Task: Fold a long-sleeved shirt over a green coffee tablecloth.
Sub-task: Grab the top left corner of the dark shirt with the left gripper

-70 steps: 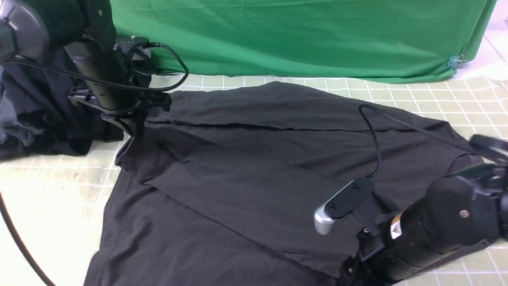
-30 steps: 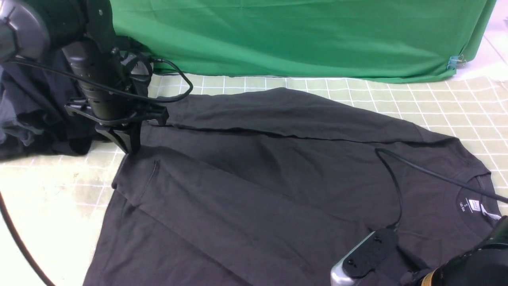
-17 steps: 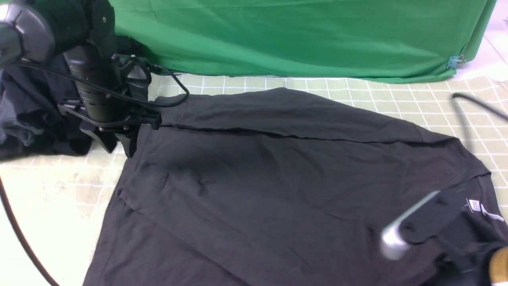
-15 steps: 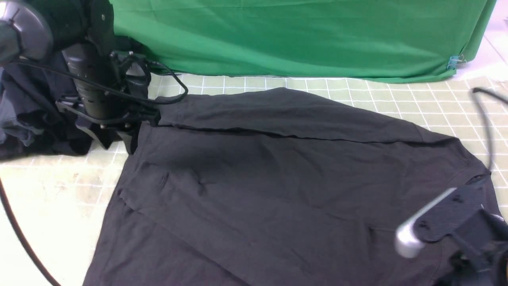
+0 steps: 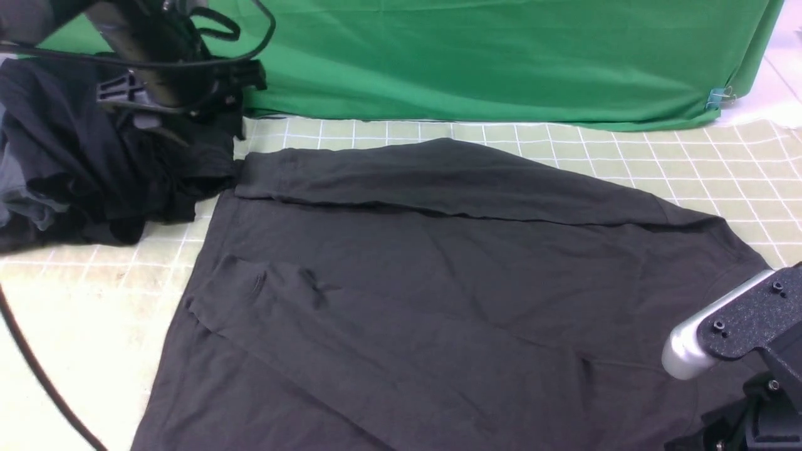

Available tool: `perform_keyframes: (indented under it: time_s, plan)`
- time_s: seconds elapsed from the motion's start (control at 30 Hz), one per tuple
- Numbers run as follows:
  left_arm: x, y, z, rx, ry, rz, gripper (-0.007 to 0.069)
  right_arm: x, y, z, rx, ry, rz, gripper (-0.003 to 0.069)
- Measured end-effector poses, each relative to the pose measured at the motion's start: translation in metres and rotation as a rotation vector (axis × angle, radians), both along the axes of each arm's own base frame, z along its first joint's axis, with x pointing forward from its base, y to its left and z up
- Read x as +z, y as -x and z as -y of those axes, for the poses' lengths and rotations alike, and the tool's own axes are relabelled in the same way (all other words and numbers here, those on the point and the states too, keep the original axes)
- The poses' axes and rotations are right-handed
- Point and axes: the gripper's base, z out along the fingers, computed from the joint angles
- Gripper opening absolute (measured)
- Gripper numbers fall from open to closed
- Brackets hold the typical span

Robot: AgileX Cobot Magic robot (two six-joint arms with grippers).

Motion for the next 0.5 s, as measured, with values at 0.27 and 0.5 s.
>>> perform_keyframes:
  time_s: [0.27,0.5]
  plan:
    - [-0.077,-0.032,0.008,0.050,0.064,-0.051,0.0421,0.001,-0.001,-0.002,0.004,-0.018,0.015,0.0305]
    - [-0.115,-0.044,0.009,0.096,0.093,-0.068,0.0421,0.001,-0.001,-0.002,0.004,-0.018,0.016,0.0305]
